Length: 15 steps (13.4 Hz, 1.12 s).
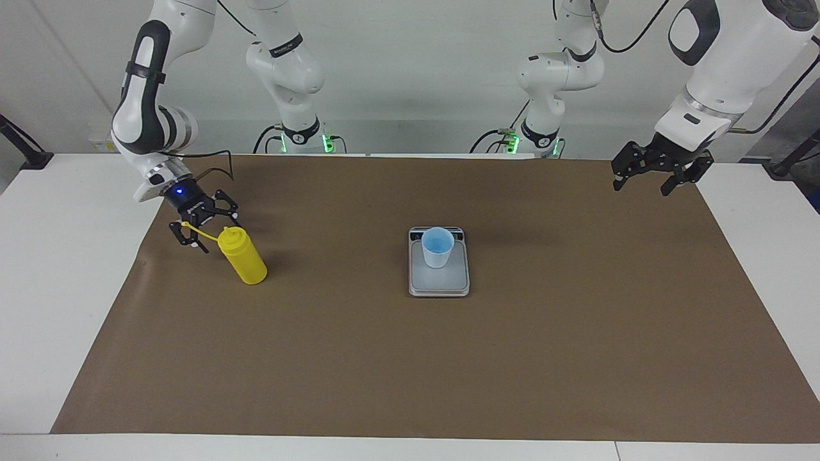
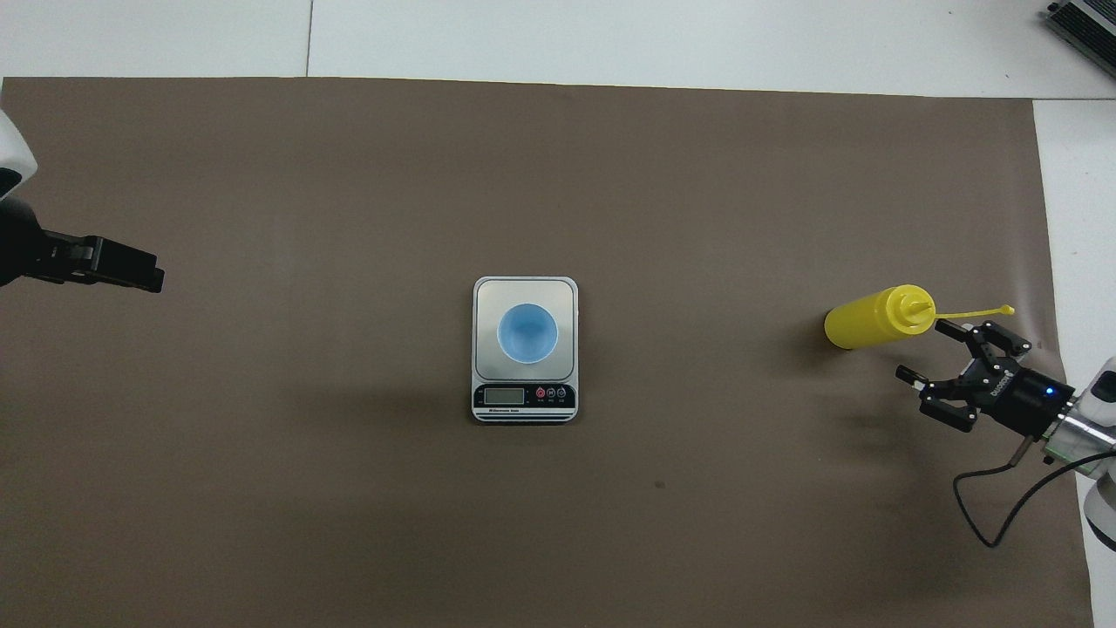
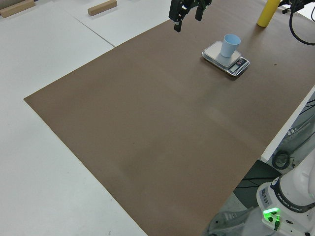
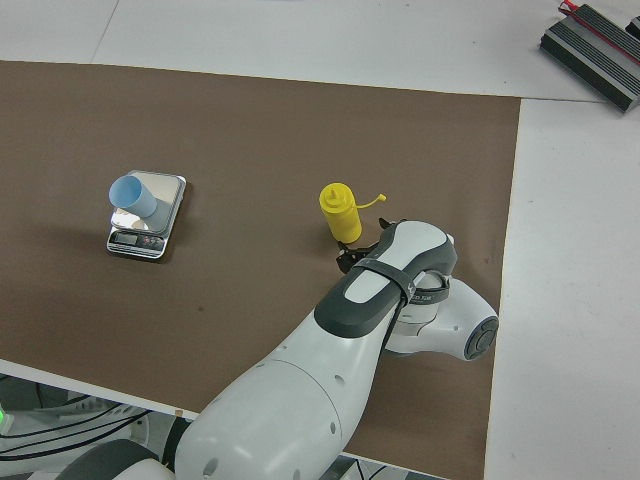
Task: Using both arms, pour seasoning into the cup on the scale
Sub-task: 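Reach the right gripper to the yellow squeeze bottle and grasp it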
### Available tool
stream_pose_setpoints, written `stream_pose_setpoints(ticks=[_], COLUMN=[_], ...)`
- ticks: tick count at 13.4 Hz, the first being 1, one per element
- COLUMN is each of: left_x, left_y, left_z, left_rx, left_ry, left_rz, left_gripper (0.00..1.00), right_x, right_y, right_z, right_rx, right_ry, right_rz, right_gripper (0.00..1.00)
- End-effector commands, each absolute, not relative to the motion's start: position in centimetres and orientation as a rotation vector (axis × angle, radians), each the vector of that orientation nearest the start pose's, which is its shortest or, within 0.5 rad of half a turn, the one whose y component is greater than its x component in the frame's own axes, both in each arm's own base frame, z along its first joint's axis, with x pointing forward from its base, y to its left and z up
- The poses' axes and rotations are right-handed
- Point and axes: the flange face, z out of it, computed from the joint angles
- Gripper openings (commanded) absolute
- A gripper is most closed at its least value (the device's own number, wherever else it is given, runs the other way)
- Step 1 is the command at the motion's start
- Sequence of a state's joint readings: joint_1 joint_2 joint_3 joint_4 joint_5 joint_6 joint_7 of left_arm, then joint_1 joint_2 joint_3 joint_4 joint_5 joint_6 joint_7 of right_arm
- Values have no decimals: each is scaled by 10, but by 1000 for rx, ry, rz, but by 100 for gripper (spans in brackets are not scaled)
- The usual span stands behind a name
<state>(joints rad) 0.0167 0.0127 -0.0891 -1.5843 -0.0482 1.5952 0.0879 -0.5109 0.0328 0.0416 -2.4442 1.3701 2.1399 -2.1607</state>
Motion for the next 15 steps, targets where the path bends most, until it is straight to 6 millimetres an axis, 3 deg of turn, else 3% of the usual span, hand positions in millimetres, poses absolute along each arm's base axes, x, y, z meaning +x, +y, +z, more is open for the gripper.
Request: stream_pose_setpoints(ticks=[1,3,5,12,15], left_x=[551,550,550,549,549], left_y=[-48,-47,-47,-49,-39], left_z=[611,612,611,605,605], left_rx=[-3163,-3164,-3163,-3196,-3196], left_ry=[280,275,275,241,209], left_rz=[2,0,0,-24,-23], left_gripper=[100,100,100,100,100], right_x=[440,442,463,484,499], right_y=[-165,-158,-144,-150,-139], right_z=[259,222,230,237,242], right_rx=[-2191,-2142,-2102,-2128,-2123], right_ry=[-801,-778,-849,-868,-801], right_rz=[-1193,-1244,-1274,-1299,-1336], right_gripper=[100,100,100,100,100])
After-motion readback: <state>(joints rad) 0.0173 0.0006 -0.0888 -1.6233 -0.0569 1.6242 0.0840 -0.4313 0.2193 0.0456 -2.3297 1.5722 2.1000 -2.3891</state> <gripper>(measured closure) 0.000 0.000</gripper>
